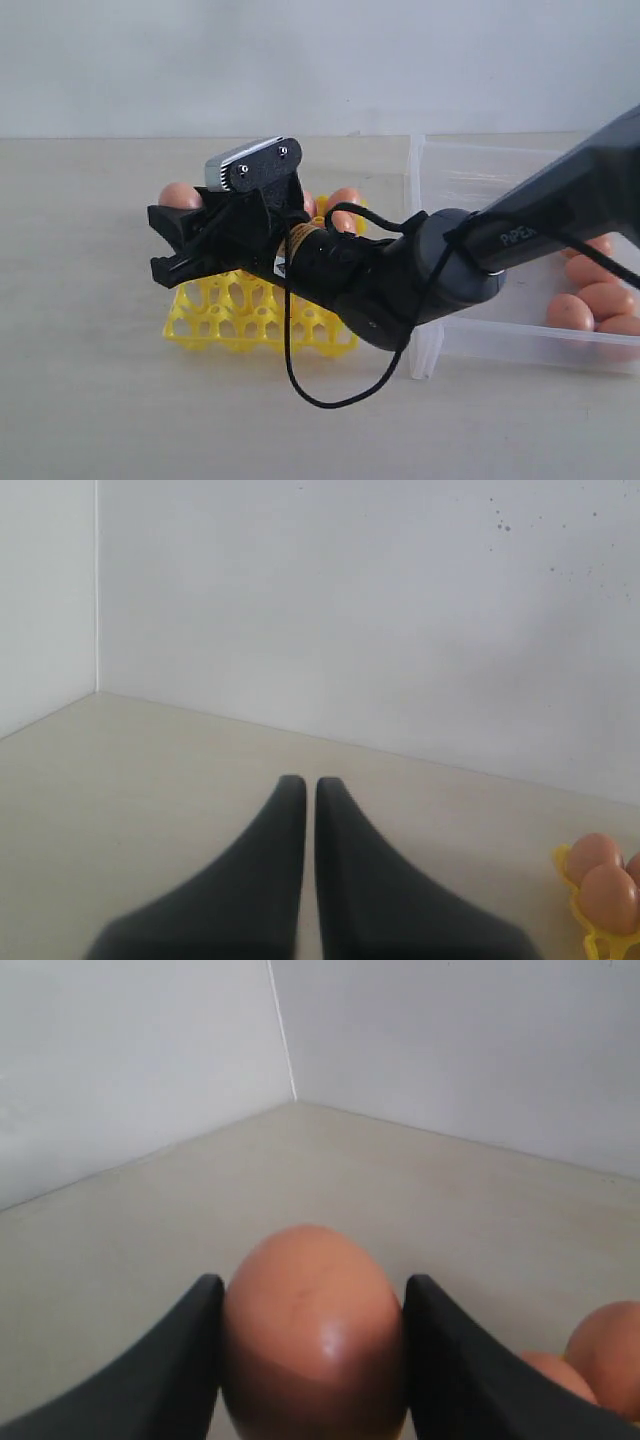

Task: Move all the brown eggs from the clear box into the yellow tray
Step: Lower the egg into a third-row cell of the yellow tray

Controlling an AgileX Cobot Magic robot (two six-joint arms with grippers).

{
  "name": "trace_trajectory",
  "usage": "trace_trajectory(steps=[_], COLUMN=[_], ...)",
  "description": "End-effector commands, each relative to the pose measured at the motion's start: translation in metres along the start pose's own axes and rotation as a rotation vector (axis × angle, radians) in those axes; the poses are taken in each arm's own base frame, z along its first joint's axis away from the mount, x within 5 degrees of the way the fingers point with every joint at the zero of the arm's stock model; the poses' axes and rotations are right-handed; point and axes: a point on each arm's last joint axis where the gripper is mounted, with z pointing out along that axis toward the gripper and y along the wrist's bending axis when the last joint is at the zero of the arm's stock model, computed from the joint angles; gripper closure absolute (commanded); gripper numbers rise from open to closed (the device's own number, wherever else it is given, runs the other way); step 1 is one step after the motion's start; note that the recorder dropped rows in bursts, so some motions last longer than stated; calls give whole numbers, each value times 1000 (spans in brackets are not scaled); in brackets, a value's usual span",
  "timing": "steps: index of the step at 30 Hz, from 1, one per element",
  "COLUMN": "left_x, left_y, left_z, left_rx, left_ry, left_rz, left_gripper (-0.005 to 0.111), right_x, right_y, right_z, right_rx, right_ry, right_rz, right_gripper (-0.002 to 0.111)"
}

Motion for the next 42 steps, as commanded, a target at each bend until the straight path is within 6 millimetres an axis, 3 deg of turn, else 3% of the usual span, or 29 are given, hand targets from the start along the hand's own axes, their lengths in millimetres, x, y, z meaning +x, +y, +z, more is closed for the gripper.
trace_trajectory(steps=[1,8,12,15,28,31,36,38,42], left_x=[-1,-1,-1,-1,-1,-1,-1,-1,-1], left_y=[0,0,0,0,0,0,0,0,0], left_z=[0,0,0,0,0,0,0,0,0], left_rx=[0,0,0,0,0,0,0,0,0], left_ry=[-12,-12,-14,-14,-14,-14,-14,-14,-14], left_rz=[-18,-18,-18,-18,-18,-18,-18,-18,-18], left_gripper=[103,103,103,103,103,103,103,103,103], right_x=[15,37,42,48,47,46,45,45,44], right_y=[-8,-15,-18,-23,-39,-42,-44,-45,-48], right_z=[14,28,33,37,34,34,33,33,32], right_rx=[40,31,51,103,218,245,278,296,321], right_ry=[58,89,121,241,245,230,220,217,197], right_rz=[-2,-157,-135,-84,23,46,80,100,128], right_gripper=[108,108,108,108,108,93,52,45,44])
